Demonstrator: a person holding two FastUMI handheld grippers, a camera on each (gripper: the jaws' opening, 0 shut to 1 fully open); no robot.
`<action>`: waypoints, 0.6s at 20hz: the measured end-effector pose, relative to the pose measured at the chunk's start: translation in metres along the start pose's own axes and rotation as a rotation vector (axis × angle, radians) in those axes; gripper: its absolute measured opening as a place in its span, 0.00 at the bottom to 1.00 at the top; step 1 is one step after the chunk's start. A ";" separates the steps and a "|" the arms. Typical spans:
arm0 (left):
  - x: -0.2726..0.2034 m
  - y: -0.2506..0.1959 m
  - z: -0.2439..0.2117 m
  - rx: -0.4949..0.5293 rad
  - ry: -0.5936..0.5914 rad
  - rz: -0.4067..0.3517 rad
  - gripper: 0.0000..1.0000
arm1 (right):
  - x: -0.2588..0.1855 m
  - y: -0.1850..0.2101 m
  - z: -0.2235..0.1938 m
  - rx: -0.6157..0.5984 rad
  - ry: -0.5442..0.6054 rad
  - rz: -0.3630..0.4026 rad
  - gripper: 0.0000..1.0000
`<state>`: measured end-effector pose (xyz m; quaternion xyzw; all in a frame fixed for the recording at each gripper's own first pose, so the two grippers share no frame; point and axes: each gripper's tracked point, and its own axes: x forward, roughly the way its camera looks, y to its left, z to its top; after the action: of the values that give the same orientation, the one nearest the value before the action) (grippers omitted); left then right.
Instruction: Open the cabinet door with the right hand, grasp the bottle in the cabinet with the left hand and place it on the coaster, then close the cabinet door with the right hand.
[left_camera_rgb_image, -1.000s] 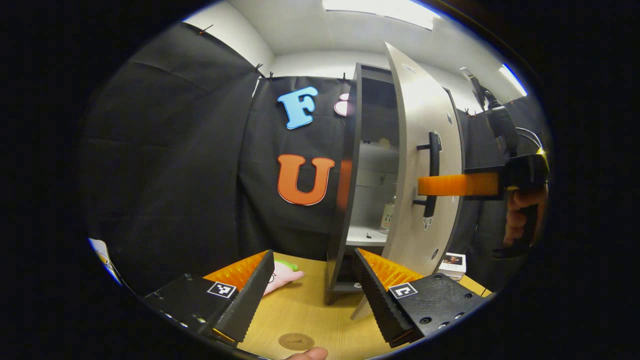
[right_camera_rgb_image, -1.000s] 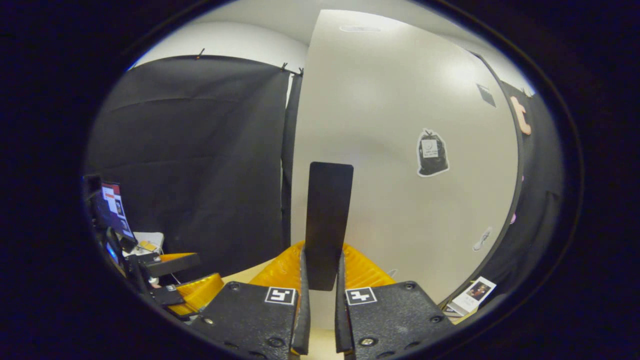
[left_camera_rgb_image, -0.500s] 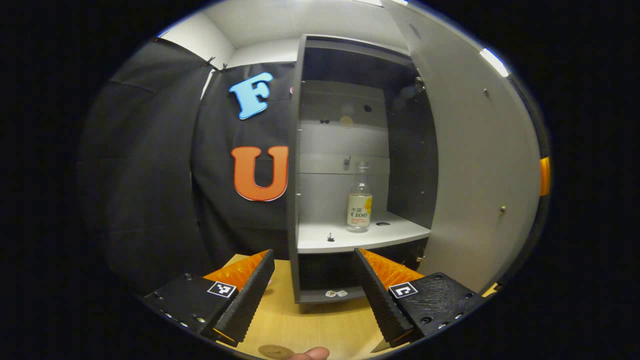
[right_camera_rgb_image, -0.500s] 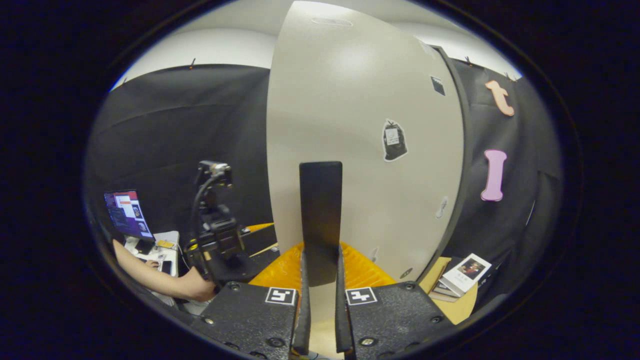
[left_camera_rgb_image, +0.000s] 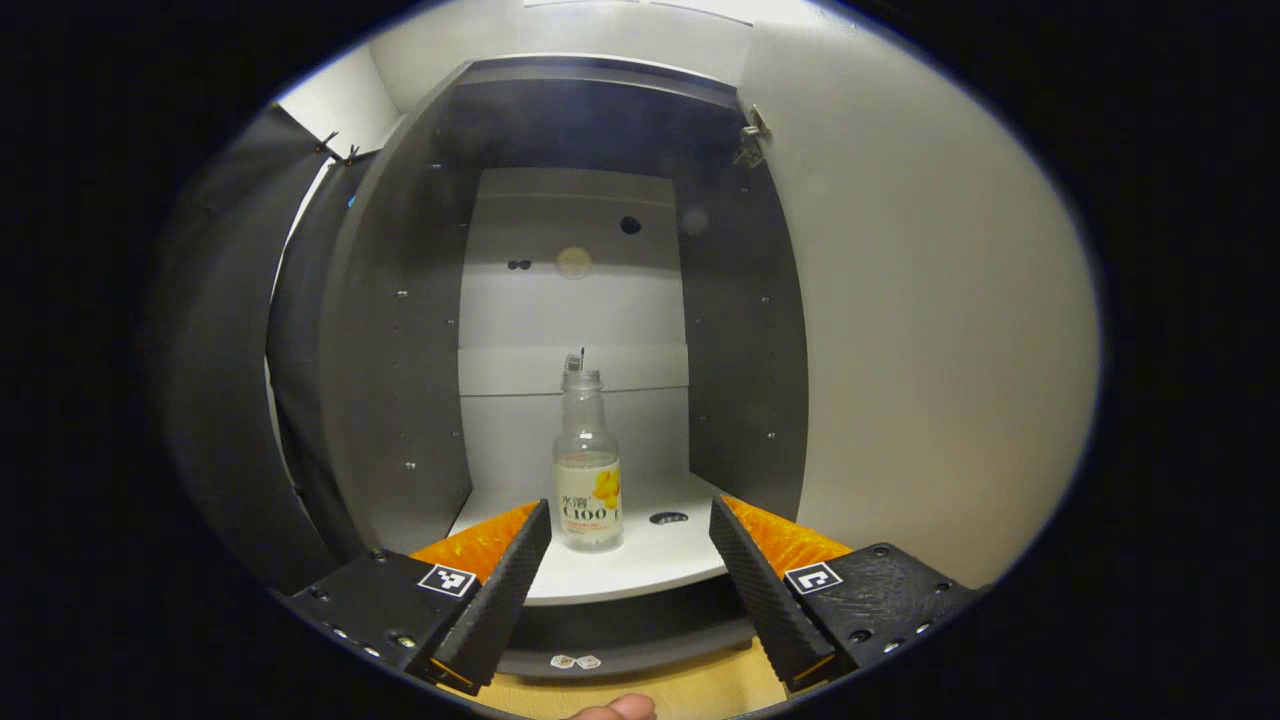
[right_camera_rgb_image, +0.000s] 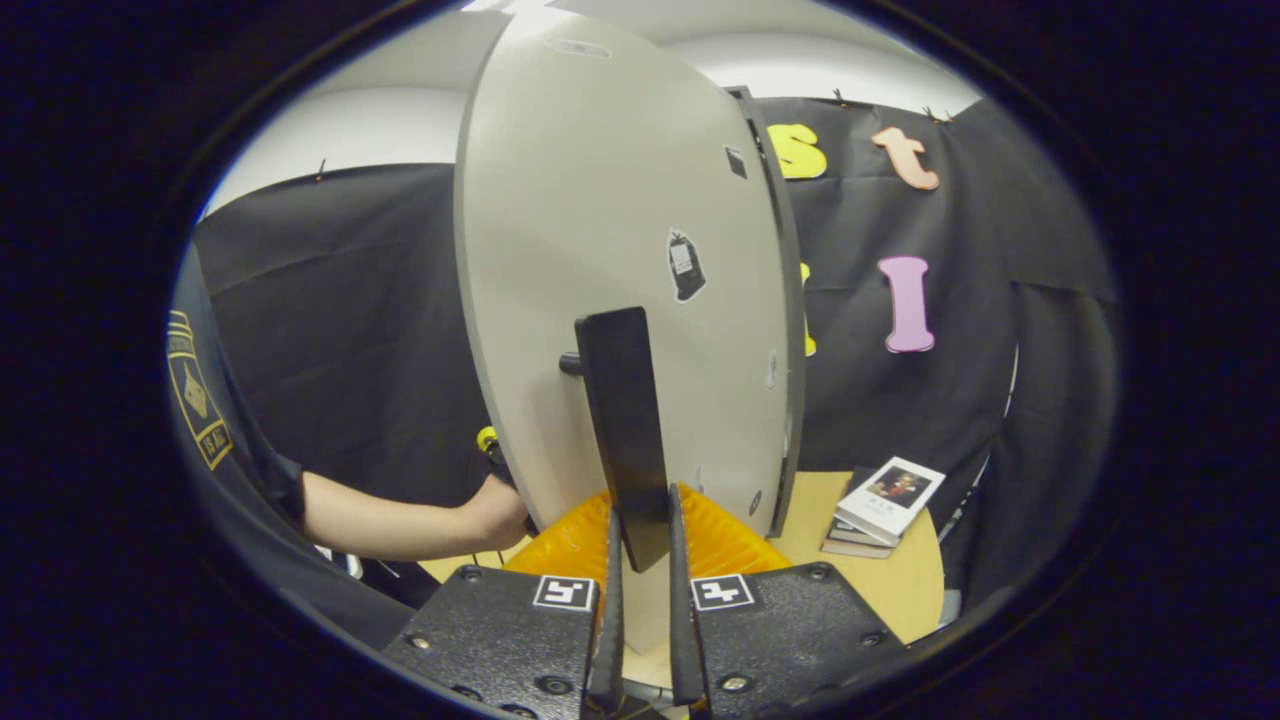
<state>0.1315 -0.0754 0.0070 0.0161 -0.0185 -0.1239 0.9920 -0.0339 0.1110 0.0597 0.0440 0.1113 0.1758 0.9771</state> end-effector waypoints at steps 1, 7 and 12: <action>0.014 -0.003 0.004 0.010 -0.009 0.005 0.96 | -0.004 -0.003 0.001 0.011 -0.007 -0.008 0.22; 0.067 0.003 0.028 0.080 -0.054 0.071 0.96 | -0.016 -0.027 -0.016 0.124 -0.039 -0.052 0.57; 0.106 0.025 0.025 0.069 -0.032 0.148 0.96 | -0.011 -0.043 -0.019 0.118 -0.061 -0.141 0.92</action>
<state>0.2398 -0.0779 0.0359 0.0466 -0.0399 -0.0498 0.9969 -0.0341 0.0681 0.0383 0.0986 0.0947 0.0985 0.9857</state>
